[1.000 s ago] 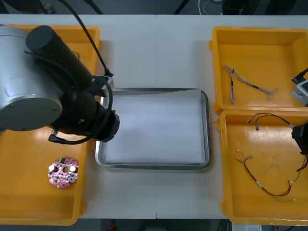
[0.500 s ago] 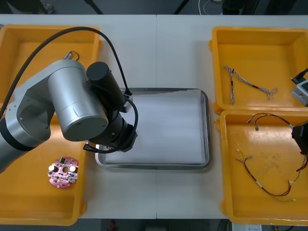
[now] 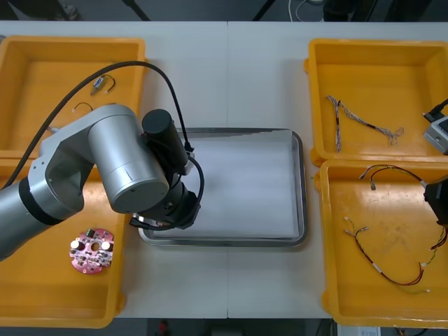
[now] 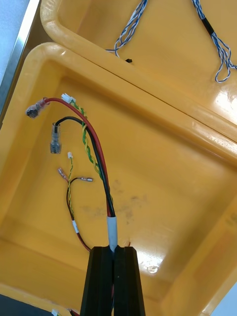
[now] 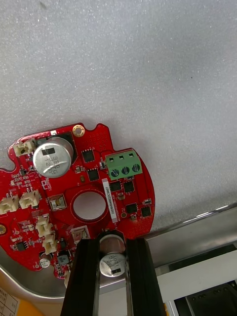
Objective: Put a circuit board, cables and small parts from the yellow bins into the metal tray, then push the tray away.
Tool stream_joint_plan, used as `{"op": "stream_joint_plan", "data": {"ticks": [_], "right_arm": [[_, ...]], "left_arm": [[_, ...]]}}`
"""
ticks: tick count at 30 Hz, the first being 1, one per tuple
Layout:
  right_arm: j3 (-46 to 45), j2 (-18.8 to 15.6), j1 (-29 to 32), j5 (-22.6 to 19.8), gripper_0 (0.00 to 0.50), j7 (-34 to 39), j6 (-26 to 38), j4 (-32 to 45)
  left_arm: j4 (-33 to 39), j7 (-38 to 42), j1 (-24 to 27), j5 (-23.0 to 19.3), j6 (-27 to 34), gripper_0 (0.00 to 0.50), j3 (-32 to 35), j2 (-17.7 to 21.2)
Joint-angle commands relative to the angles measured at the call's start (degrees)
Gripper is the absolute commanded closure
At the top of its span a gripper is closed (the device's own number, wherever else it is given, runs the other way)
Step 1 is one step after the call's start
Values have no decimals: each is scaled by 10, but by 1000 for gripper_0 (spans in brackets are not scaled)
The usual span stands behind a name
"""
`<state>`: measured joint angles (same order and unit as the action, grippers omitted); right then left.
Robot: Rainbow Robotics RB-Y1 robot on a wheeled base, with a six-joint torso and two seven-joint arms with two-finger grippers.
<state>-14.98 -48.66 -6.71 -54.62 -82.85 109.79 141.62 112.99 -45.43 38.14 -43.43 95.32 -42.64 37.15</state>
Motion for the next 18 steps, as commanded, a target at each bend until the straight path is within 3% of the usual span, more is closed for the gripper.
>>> {"op": "stream_joint_plan", "data": {"ticks": [1, 3, 4, 7, 8, 9, 18], "right_arm": [[6, -20, -12, -4, 500, -28, 2, 17], [5, -20, -11, -4, 500, -28, 2, 17], [5, -20, -12, -4, 500, -28, 2, 18], [5, -21, -12, -4, 500, -28, 2, 17], [6, -21, -12, -4, 500, -29, 2, 17], [5, -21, -12, -4, 500, -29, 2, 17], [6, -21, -13, -10, 500, -29, 2, 17]], "left_arm": [[6, 31, 18, 1, -8, 498, -8, -12], [6, 32, 17, 1, -11, 483, -9, -11], [6, 32, 18, -1, -14, 346, -9, -11], [6, 36, 18, -1, -18, 74, -9, -12], [6, 37, 18, -1, -19, 25, -9, -12], [6, 37, 17, -2, -20, 0, -9, -12], [19, 51, 19, 0, -15, 0, -3, -12]]}}
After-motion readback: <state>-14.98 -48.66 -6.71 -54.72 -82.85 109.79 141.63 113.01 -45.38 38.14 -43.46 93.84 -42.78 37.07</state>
